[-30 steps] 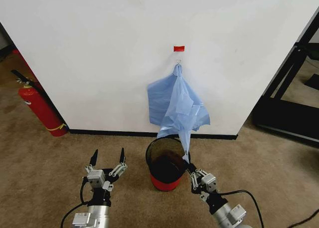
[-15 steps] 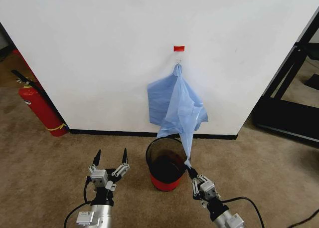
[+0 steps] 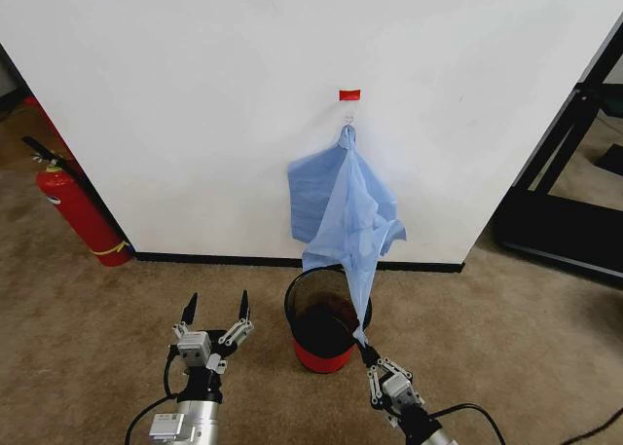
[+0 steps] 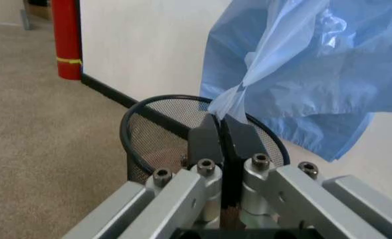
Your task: Pick up the garbage bag from the wall and place it over the trash bin.
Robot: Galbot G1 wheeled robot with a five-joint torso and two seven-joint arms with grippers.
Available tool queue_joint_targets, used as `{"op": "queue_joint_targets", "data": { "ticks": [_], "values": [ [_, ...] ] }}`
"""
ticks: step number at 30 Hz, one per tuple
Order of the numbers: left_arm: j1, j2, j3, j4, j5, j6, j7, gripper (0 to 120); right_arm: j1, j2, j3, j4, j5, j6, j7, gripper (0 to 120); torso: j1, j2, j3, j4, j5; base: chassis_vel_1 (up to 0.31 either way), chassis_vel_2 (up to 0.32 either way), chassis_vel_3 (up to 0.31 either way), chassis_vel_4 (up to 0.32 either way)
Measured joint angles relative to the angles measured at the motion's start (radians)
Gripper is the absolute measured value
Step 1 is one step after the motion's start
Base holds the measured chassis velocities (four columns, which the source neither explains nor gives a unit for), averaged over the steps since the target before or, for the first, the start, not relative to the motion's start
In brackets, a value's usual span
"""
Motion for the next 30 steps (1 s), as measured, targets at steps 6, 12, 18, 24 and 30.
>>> {"op": "queue_joint_targets", "data": {
  "ticks": [6,12,18,24,30],
  "values": [
    [0.001,-0.001,0.003,0.000,0.000,-0.001,0.000,100,-0.001,-0.001,0.006,-0.014,-0.029,0.036,0.007,0,0.000,0.000,0.000,0.0000,0.0000,0.000,0.000,0.000,0.000],
    [0.000,-0.004,0.004,0.003,0.000,-0.001,0.000,100,0.002,0.004,0.003,-0.037,-0.048,0.059,0.017,0,0.000,0.000,0.000,0.0000,0.0000,0.000,0.000,0.000,0.000],
    [0.000,-0.003,0.003,0.005,0.000,-0.004,0.000,100,0.026,-0.004,-0.001,-0.028,-0.026,0.039,0.045,0,0.000,0.000,0.000,-0.0001,0.0000,0.000,0.000,0.000,0.000],
    [-0.013,0.011,0.021,-0.011,0.004,0.012,-0.001,100,0.118,-0.033,-0.009,0.024,0.125,-0.057,0.099,0,0.000,0.000,0.000,0.0001,0.0001,0.000,0.000,0.000,0.000],
    [-0.064,0.076,0.069,-0.066,-0.018,0.089,-0.011,100,0.188,-0.077,0.005,0.068,0.308,-0.146,0.133,0,0.000,0.000,0.000,0.0001,0.0000,0.000,0.000,0.000,0.000]
  ]
}}
